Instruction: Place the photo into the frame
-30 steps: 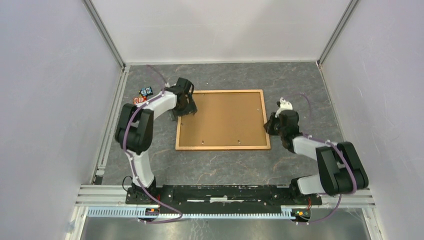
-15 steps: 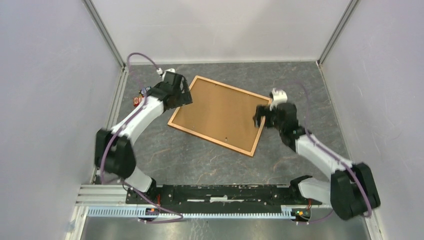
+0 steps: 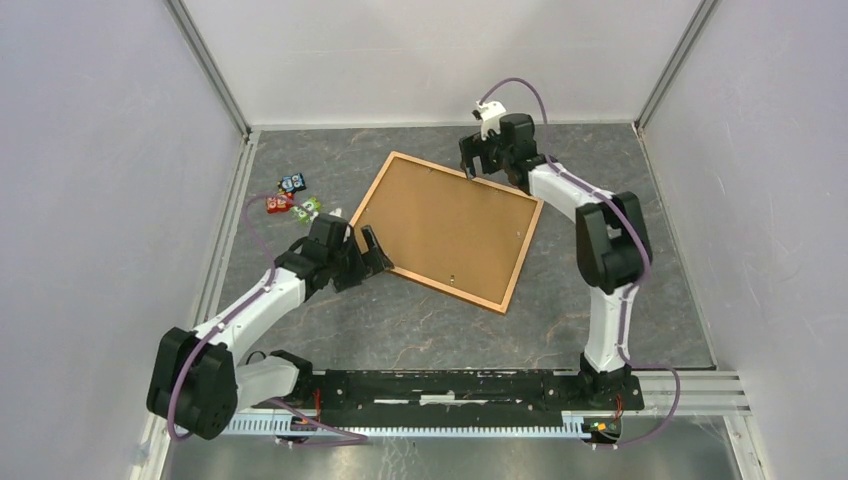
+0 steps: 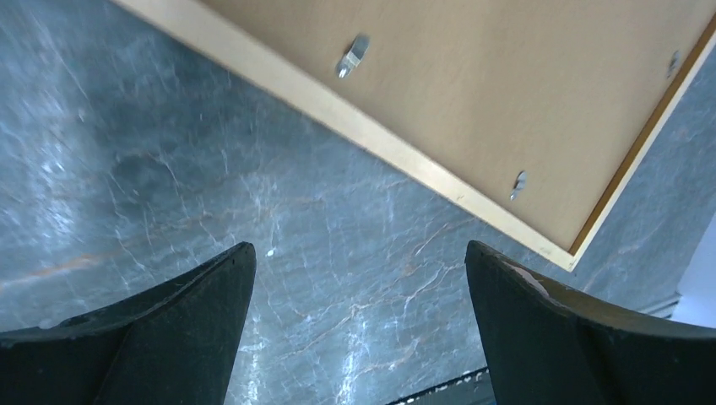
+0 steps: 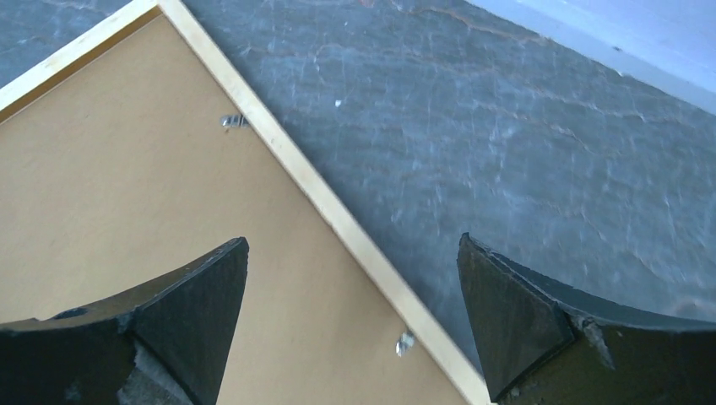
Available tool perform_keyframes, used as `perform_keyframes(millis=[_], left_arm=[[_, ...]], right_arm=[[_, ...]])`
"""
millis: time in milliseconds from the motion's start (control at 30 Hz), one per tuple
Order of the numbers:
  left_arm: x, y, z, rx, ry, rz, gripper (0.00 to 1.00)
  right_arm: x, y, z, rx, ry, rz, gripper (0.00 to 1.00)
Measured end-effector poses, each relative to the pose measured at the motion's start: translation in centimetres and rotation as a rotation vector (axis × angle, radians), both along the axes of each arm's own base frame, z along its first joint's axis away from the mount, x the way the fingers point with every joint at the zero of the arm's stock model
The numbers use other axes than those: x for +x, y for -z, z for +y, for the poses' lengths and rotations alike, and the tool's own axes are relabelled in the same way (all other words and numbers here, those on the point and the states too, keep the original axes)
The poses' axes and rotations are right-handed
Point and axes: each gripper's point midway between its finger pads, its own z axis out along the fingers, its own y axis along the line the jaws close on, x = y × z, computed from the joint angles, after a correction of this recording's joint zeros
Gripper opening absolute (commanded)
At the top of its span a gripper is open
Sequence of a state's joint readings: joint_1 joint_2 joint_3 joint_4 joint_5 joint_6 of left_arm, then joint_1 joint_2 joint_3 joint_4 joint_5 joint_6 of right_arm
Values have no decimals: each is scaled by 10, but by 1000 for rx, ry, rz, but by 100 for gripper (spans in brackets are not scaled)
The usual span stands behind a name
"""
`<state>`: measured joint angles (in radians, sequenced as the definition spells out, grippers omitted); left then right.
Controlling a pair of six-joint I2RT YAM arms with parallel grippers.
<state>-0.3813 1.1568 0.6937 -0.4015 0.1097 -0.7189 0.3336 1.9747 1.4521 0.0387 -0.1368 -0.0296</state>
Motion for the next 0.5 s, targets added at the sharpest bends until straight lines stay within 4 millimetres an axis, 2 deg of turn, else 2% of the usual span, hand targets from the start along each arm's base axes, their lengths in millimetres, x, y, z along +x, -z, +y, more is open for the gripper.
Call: perform_keyframes(millis=[133, 300, 433, 500], left_arm=[[-14, 28, -6, -44, -10, 82, 96], [-8, 58, -10, -29, -27, 178, 93], [12, 57, -19, -50, -41, 156, 93], [22, 57, -23, -64, -50, 148, 93]], right_arm=[[29, 27, 16, -7, -33, 46, 87], [34, 70, 25, 5, -60, 148, 83], [27, 95, 20, 1, -61, 215, 72], [25, 99, 18, 7, -64, 234, 59]])
